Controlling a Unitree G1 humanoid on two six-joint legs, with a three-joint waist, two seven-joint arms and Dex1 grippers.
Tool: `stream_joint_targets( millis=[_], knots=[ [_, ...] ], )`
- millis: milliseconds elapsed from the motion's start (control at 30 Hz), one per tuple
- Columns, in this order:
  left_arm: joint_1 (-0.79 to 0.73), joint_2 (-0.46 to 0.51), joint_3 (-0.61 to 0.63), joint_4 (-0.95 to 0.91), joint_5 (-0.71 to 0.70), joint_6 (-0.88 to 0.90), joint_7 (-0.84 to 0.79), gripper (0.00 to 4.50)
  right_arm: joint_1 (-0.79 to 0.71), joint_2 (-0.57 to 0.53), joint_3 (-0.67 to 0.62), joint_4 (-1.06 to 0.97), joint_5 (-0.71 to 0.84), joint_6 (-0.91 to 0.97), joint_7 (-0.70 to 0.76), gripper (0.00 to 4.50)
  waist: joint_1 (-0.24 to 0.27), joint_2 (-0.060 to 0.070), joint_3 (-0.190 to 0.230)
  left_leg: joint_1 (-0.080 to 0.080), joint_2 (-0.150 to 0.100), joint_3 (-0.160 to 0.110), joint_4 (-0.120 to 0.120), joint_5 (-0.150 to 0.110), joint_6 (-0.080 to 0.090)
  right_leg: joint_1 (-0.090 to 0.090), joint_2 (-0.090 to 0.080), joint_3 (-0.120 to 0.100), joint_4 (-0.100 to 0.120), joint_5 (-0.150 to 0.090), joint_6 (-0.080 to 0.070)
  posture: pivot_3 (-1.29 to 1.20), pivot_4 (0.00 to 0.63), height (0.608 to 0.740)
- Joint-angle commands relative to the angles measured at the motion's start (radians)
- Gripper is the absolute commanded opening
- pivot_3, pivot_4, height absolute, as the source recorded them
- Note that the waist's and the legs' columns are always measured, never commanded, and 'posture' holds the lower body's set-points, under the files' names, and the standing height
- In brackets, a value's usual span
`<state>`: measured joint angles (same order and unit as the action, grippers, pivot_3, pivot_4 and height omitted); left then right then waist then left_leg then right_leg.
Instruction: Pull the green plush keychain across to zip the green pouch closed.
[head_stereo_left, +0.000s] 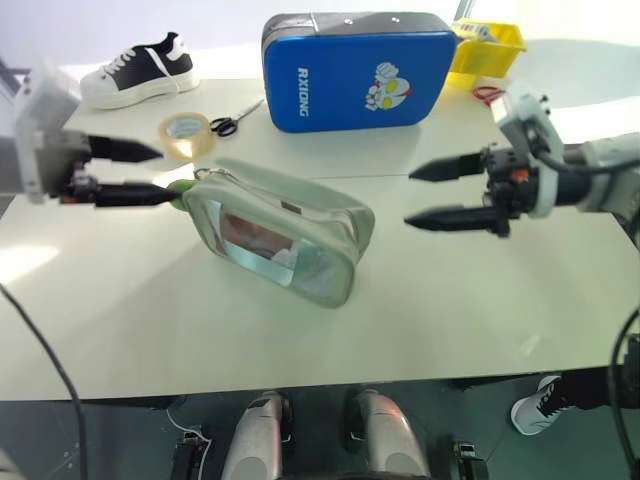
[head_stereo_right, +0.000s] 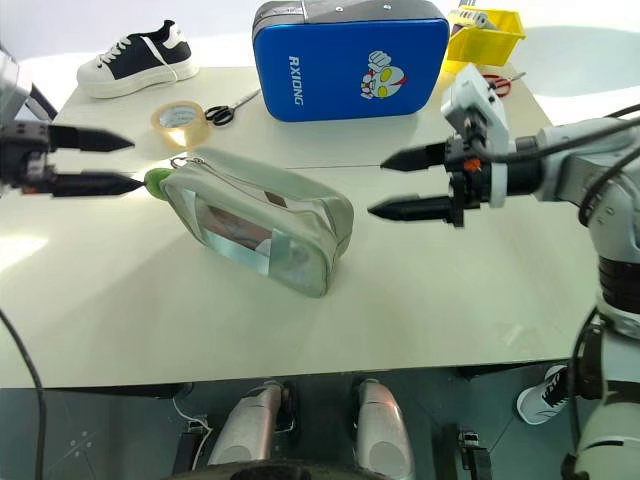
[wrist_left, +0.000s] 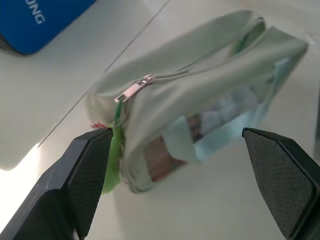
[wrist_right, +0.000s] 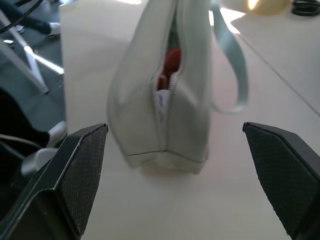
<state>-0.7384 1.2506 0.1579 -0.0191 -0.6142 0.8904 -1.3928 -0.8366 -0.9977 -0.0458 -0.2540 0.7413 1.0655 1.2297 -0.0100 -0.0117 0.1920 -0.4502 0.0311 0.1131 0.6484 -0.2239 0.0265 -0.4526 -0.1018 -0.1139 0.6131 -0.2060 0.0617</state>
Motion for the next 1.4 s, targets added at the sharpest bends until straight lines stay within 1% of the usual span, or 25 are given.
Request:
stream_joint_targets(
  millis=[33, 133, 233, 267, 367, 500, 667, 767, 867, 967, 1033, 1067, 1133, 1233, 1300, 1400],
  knots=[
    [0.039, 0.015, 0.048, -0.071, -0.036, 0.008, 0.003, 4.41, -0.008, 0.001, -0.039, -0.041, 0.043, 0.011, -0.028, 4.5, 0.001, 0.0, 0.0, 0.001, 0.0, 0.0, 0.0, 0.0, 0.0, 0.001, 0.0, 0.0, 0.0, 0.0, 0.0, 0.0, 0.15, 0.74],
    [0.044, -0.002, 0.039, -0.077, -0.024, -0.02, 0.032, 4.41, -0.039, 0.021, -0.015, -0.016, 0.029, -0.002, -0.054, 4.5, 0.0, 0.0, 0.0, 0.001, 0.0, 0.0, 0.003, -0.001, -0.004, 0.001, -0.001, 0.0, 0.0, -0.001, -0.001, 0.0, 0.15, 0.74],
    [0.019, -0.023, 0.029, -0.087, -0.029, -0.011, 0.076, 4.41, -0.022, 0.013, 0.015, 0.001, -0.016, -0.047, -0.055, 4.5, 0.001, 0.0, 0.0, 0.001, 0.001, -0.001, 0.004, -0.001, -0.004, 0.001, -0.001, 0.0, 0.0, 0.0, -0.001, 0.0, 0.15, 0.74],
    [0.017, -0.028, 0.027, -0.097, -0.033, -0.004, 0.088, 4.41, -0.017, 0.011, 0.02, 0.003, -0.023, -0.052, -0.058, 4.5, 0.001, 0.0, 0.0, 0.002, 0.0, 0.0, 0.004, -0.001, -0.004, 0.0, -0.001, 0.0, -0.001, 0.001, -0.003, 0.0, 0.15, 0.74],
    [0.022, -0.026, 0.021, -0.124, -0.04, 0.007, 0.103, 4.41, -0.03, 0.011, 0.023, 0.014, -0.013, -0.053, -0.043, 4.5, 0.0, 0.0, 0.0, 0.0, 0.0, 0.0, 0.003, -0.001, -0.004, 0.001, -0.001, 0.0, -0.001, 0.001, -0.003, 0.0, 0.15, 0.74],
    [0.0, -0.033, 0.028, -0.148, -0.057, 0.04, 0.141, 4.41, -0.042, 0.011, 0.052, 0.04, -0.054, -0.091, -0.04, 4.5, 0.0, 0.0, 0.0, -0.001, 0.0, 0.001, 0.002, 0.001, -0.001, -0.001, 0.003, 0.0, 0.001, 0.003, 0.0, 0.0, 0.15, 0.74],
    [-0.011, -0.036, 0.011, -0.165, -0.077, 0.059, 0.147, 4.41, -0.032, 0.065, 0.112, 0.055, -0.093, -0.13, -0.05, 4.5, -0.002, 0.0, 0.0, 0.0, 0.001, 0.001, 0.003, 0.002, -0.001, 0.0, 0.004, 0.0, 0.001, 0.003, 0.001, 0.0, 0.15, 0.74],
    [-0.028, -0.052, 0.0, -0.174, -0.086, 0.061, 0.159, 4.41, -0.033, 0.116, 0.181, 0.078, -0.151, -0.202, -0.039, 4.5, -0.001, 0.0, 0.0, 0.003, 0.001, 0.001, 0.004, 0.002, -0.002, 0.002, 0.004, 0.0, 0.001, 0.002, -0.001, 0.0, 0.15, 0.74],
    [-0.038, -0.077, -0.025, -0.174, -0.079, 0.048, 0.164, 4.41, -0.063, 0.189, 0.26, 0.187, -0.254, -0.298, -0.047, 4.5, -0.001, 0.0, 0.0, 0.004, 0.001, 0.001, 0.004, 0.002, -0.002, 0.005, 0.004, 0.0, 0.001, 0.002, -0.002, 0.0, 0.15, 0.74],
    [-0.039, -0.078, -0.04, -0.153, -0.061, 0.022, 0.146, 4.41, -0.112, 0.24, 0.293, 0.276, -0.299, -0.351, -0.021, 4.5, -0.001, 0.0, 0.0, 0.004, 0.001, 0.001, 0.005, 0.002, -0.002, 0.005, 0.004, 0.0, 0.002, 0.003, 0.0, 0.0, 0.15, 0.74],
    [-0.028, -0.075, -0.036, -0.146, -0.059, 0.008, 0.14, 4.5, -0.141, 0.251, 0.309, 0.339, -0.342, -0.41, 0.006, 3.98, 0.0, 0.0, 0.0, 0.004, 0.001, 0.001, 0.005, 0.002, -0.001, 0.005, 0.004, 0.0, 0.003, 0.003, 0.001, 0.0, 0.15, 0.74],
    [-0.021, -0.075, -0.032, -0.145, -0.059, 0.002, 0.14, 4.5, -0.156, 0.251, 0.321, 0.377, -0.375, -0.456, 0.018, 3.64, -0.001, 0.0, 0.0, 0.004, 0.001, 0.001, 0.005, 0.002, -0.001, 0.005, 0.004, 0.0, 0.003, 0.003, 0.001, 0.0, 0.15, 0.74],
    [0.002, -0.076, -0.022, -0.141, -0.059, -0.012, 0.138, 4.5, -0.199, 0.257, 0.343, 0.474, -0.456, -0.574, 0.024, 2.65, -0.002, 0.0, 0.0, 0.004, 0.001, 0.001, 0.005, 0.002, -0.001, 0.005, 0.004, 0.0, 0.003, 0.003, 0.001, 0.0, 0.15, 0.74],
    [0.032, -0.071, -0.012, -0.137, -0.056, -0.038, 0.128, 4.5, -0.289, 0.279, 0.358, 0.628, -0.554, -0.738, 0.026, 1.02, -0.004, 0.0, 0.0, 0.005, 0.001, 0.001, 0.005, 0.002, -0.002, 0.005, 0.004, 0.0, 0.003, 0.003, 0.001, 0.0, 0.15, 0.74],
    [0.039, -0.072, -0.006, -0.131, -0.055, -0.053, 0.126, 4.5, -0.353, 0.305, 0.364, 0.743, -0.623, -0.86, -0.005, 0.12, -0.006, 0.0, 0.0, 0.005, 0.001, 0.001, 0.005, 0.002, -0.002, 0.005, 0.005, 0.0, 0.003, 0.003, 0.001, 0.0, 0.15, 0.74],
    [0.039, -0.088, -0.008, -0.112, -0.056, -0.067, 0.135, 4.5, -0.404, 0.346, 0.364, 0.879, -0.688, -0.979, -0.041, 0.12, -0.004, 0.0, 0.0, 0.006, 0.001, 0.001, 0.005, 0.003, -0.003, 0.005, 0.005, 0.0, 0.004, 0.003, 0.001, 0.0, 0.15, 0.74]
  ],
)
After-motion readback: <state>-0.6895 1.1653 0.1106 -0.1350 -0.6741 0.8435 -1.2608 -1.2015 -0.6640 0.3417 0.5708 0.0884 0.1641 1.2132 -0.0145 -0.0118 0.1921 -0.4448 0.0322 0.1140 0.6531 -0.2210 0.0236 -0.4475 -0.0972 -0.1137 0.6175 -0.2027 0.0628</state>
